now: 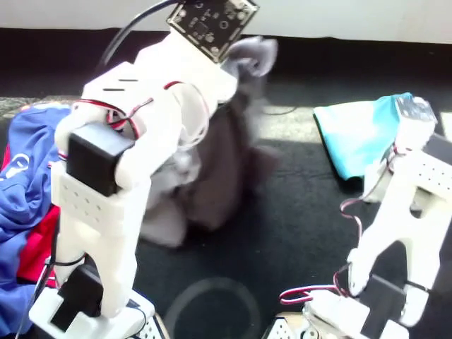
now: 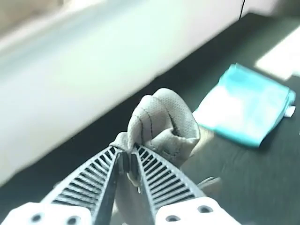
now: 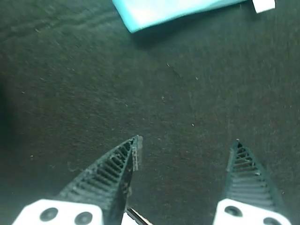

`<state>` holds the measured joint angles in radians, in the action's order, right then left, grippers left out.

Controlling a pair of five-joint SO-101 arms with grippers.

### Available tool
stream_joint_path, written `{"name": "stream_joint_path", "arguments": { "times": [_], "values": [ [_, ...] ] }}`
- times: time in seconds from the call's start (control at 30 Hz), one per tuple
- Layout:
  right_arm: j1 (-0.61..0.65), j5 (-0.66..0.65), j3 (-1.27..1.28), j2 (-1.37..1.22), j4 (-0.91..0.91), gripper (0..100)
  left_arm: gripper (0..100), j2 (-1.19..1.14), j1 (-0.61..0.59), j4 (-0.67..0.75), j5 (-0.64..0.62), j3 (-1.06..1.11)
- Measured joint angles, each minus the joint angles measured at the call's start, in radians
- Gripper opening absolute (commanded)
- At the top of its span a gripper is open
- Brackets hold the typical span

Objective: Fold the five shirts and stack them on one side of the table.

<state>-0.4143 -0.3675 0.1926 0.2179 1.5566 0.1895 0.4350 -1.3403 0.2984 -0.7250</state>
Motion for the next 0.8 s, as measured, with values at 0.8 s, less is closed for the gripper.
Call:
{"name": "stream_joint_path", "arguments": {
  "times": [0.8],
  "values": [
    [0.018,-0.041,0.666,0.715,-0.281,28.5,1,-0.055,-0.249,-0.077,0.002,0.836]
  ]
}}
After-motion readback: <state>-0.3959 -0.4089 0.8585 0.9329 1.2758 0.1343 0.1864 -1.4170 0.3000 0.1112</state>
